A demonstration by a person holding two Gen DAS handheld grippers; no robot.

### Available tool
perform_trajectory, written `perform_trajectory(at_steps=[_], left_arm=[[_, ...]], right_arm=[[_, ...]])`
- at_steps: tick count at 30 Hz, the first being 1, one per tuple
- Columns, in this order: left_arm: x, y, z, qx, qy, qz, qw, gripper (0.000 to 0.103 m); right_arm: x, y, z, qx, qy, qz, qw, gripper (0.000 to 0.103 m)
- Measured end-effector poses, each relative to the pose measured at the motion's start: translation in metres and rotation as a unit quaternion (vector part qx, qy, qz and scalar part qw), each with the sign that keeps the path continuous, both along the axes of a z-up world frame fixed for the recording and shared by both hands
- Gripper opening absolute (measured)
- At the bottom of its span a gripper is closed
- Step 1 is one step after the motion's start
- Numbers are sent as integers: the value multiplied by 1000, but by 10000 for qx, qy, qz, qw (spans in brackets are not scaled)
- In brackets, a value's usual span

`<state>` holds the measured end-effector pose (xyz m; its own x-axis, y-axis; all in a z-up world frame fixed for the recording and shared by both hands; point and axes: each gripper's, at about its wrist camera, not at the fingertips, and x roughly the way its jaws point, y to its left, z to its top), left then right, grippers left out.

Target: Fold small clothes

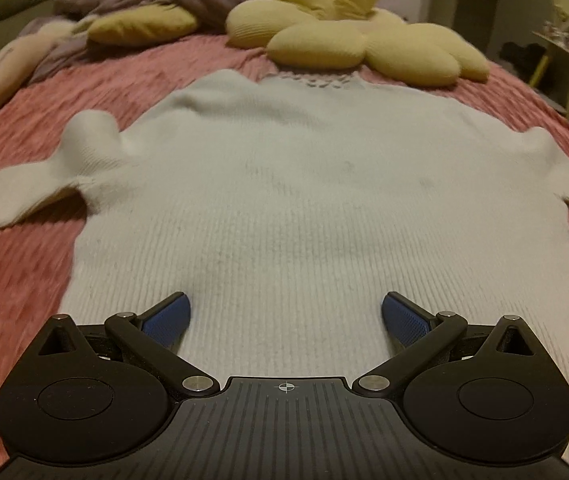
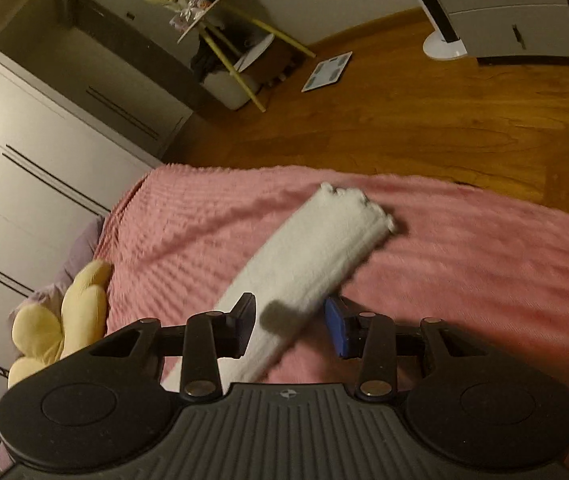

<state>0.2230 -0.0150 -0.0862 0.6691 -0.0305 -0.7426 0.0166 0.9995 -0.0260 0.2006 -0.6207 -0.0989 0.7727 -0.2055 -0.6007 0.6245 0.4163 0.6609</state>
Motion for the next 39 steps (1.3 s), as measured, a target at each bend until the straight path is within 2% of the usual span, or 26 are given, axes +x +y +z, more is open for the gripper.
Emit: perform_trajectory(at_steps=[1,3,4,5,7,9,11,13,15,16,18,19,20,21,22,23,24,25,28,29,30,31,32,36,37,39], left_arm=[[-1,1,-1,-34,-13,-52,10000,103],[-4,4,-1,-75,-3,-214,9997,103],[-5,5,0,-99,19,-283,9995,103],[-6,6,1,-135,44,-335,9993,103],[-5,10,3,-210,95,-436,9988,103],[-3,15,6,-370,113,-430,9983,103],[-3,21,14,-579,3,-368,9976,103],[-2,24,25,-771,-205,-385,9961,103],[4,27,39,-988,-404,-418,9934,103],[7,28,45,-1124,-475,-434,9916,103],[18,31,57,-1537,-573,-550,9849,103],[23,32,61,-1656,-581,-600,9827,103],[30,32,64,-1751,-575,-707,9803,103],[36,31,65,-1808,-543,-835,9785,103],[44,30,64,-1888,-482,-932,9764,103],[49,30,63,-1998,-424,-982,9740,103],[56,29,61,-2130,-354,-1025,9710,103],[62,27,57,-2275,-270,-1048,9678,103],[80,19,44,-2822,94,-1161,9523,103],[85,14,38,-2910,228,-1185,9491,102],[91,9,32,-2916,380,-1194,9483,94],[96,4,26,-2897,531,-1159,9486,78],[100,2,20,-2908,666,-1119,9479,72],[111,-3,-3,-3257,1160,-931,9337,60],[115,-3,-6,-3283,1239,-841,9326,55],[119,-1,-4,-3366,1395,-680,9288,55]], right_arm=[[6,-1,-2,1,57,-31,10000,38],[16,-5,-5,-38,122,-104,9999,29],[20,-4,-3,-133,233,-86,9996,16],[26,-3,-1,-304,401,-27,9987,10],[35,7,10,-737,704,124,9947,9],[41,33,34,-1496,796,395,9848,9],[49,82,65,-2427,591,988,9632,8],[54,149,96,-3170,153,1808,9309,8],[55,212,115,-3513,-272,2650,8976,8],[56,250,120,-3605,-467,3141,8771,9],[56,305,121,-3607,-667,3923,8435,9],[55,330,116,-3537,-708,4336,8258,21],[54,349,109,-3450,-675,4634,8135,42],[50,361,103,-3405,-650,4776,8073,51],[44,367,95,-3340,-659,4824,8071,65],[38,366,90,-3249,-676,4765,8141,69],[31,359,84,-3084,-688,4641,8275,69],[24,347,76,-2795,-656,4479,8467,69],[-1,310,52,-2002,-504,4047,8909,69],[-8,300,46,-1827,-462,3923,9003,69],[-15,291,39,-1686,-433,3833,9071,69],[-20,283,33,-1537,-403,3780,9121,69],[-22,279,26,-1424,-387,3740,9156,69],[-33,267,13,-1185,-402,3645,9227,69],[-34,265,10,-1120,-417,3647,9234,69],[-34,266,8,-999,-436,3642,9249,69]])
